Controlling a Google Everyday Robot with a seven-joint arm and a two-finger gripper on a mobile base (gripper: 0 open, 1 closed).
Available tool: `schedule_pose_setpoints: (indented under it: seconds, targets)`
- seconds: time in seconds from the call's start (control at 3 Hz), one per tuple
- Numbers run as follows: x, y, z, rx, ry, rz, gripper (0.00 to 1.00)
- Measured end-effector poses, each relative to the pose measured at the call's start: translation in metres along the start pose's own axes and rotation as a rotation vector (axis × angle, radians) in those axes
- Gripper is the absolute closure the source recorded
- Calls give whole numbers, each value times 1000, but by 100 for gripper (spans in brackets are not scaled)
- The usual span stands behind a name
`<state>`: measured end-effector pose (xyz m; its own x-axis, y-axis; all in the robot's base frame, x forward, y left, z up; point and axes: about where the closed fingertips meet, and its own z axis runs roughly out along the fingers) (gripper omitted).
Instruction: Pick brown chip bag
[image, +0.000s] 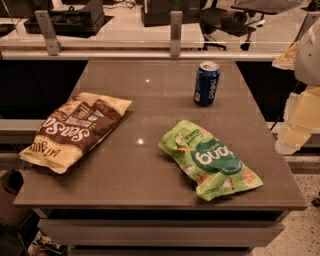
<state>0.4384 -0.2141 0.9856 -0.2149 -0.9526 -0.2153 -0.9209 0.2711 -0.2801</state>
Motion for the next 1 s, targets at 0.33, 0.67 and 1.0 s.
schedule_pose_setpoints:
  seconds: [0.33, 0.67, 1.0]
  targets:
    - [0, 0, 0, 0, 0, 0, 0]
    - [-11, -1, -3, 26, -66, -5, 0]
    - [-42, 1, -1, 63, -181, -28, 0]
